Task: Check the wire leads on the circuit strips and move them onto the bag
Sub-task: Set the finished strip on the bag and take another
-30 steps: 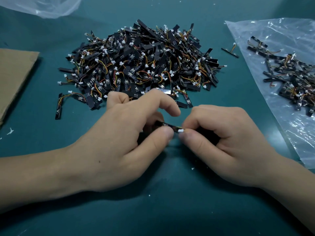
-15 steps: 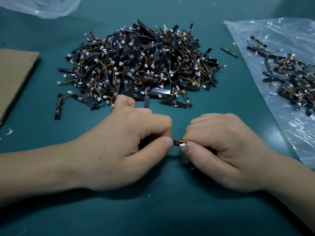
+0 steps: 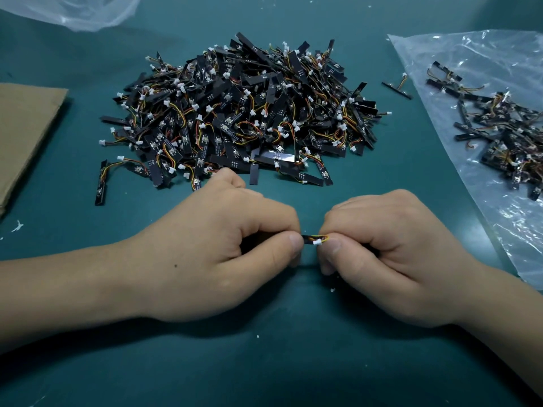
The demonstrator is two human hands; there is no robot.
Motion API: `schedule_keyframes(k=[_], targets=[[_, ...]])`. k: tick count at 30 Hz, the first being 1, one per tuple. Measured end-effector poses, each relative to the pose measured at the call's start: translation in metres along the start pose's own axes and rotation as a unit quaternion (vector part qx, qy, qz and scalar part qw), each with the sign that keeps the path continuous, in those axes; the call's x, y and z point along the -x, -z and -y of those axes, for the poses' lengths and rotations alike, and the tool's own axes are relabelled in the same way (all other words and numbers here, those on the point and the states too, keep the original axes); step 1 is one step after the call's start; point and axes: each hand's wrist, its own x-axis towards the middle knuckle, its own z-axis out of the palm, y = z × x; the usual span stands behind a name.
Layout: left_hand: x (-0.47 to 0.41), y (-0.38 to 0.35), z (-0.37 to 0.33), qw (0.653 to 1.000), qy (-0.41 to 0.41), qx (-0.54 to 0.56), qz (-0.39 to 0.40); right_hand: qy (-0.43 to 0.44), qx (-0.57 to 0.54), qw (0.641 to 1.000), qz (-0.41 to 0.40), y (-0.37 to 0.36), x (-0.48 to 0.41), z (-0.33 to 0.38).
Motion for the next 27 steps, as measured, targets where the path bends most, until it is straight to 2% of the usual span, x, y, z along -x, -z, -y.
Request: schedule_keyframes(k=[9,14,20,23,27], targets=[[0.0,0.0,-0.004,0.999,0.015,0.025,-0.03,-0.012,0.008,0.999,-0.029,-0.001,0.0,0.002],[0.002,-0.004,-0.01,0.991,0.065,0.101,-0.056,-0.021,-0.011,0.999,-0.035,0.0,-0.002,0.003],[0.002,-0.003,-0.014,0.984,0.074,0.149,-0.059,-0.037,-0.058,0.997,-0.018,0.003,-0.001,0.005],[0.001,-0.003,-0.013,0.991,0.07,0.102,-0.047,-0.039,-0.045,0.998,-0.015,0.002,-0.002,0.005],[0.002,-0.001,-0.013,0.99,0.071,0.11,-0.048,-0.046,-0.055,0.997,-0.015,0.003,-0.002,0.006]])
